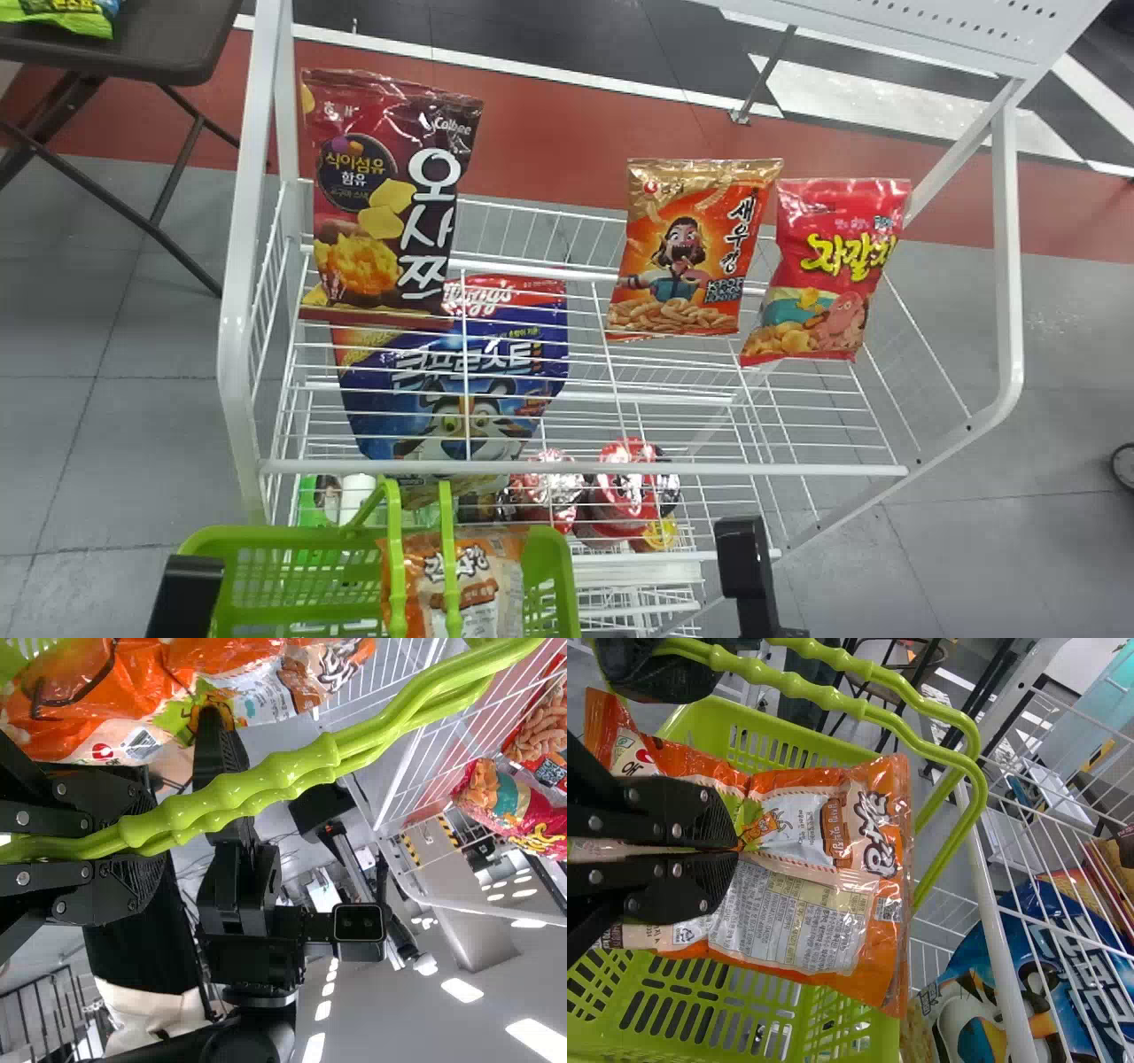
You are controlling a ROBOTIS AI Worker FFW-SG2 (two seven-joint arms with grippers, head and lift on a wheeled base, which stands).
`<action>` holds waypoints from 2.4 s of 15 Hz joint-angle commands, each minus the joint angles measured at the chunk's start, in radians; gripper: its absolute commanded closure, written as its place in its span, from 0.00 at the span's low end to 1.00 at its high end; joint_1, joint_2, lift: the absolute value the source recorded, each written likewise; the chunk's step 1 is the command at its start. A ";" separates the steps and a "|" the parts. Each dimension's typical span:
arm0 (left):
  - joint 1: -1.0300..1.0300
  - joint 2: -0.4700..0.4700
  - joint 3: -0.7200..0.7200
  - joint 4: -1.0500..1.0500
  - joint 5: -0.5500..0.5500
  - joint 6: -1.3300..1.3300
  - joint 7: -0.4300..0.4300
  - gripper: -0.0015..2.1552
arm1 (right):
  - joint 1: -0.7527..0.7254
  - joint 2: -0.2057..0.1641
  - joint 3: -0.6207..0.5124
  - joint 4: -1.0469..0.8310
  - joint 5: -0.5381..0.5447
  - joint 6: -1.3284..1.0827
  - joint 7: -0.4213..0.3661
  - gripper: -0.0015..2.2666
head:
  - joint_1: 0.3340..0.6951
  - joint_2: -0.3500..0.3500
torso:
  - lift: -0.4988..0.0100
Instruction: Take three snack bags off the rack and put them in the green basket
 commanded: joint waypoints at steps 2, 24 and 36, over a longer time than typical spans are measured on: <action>0.001 0.000 0.000 -0.001 -0.001 0.000 0.000 0.59 | -0.003 -0.001 -0.020 0.010 0.024 -0.021 -0.016 0.01 | 1.00 0.00 | 0.93; -0.019 -0.001 -0.040 0.008 -0.037 0.021 0.012 0.59 | -0.567 0.055 -0.089 0.636 0.107 -1.070 -0.631 0.03 | 1.00 0.00 | 0.93; -0.039 -0.003 -0.043 0.027 -0.037 0.028 0.031 0.59 | -0.606 0.040 -0.101 0.620 0.104 -0.950 -0.450 0.97 | 1.00 0.00 | 0.93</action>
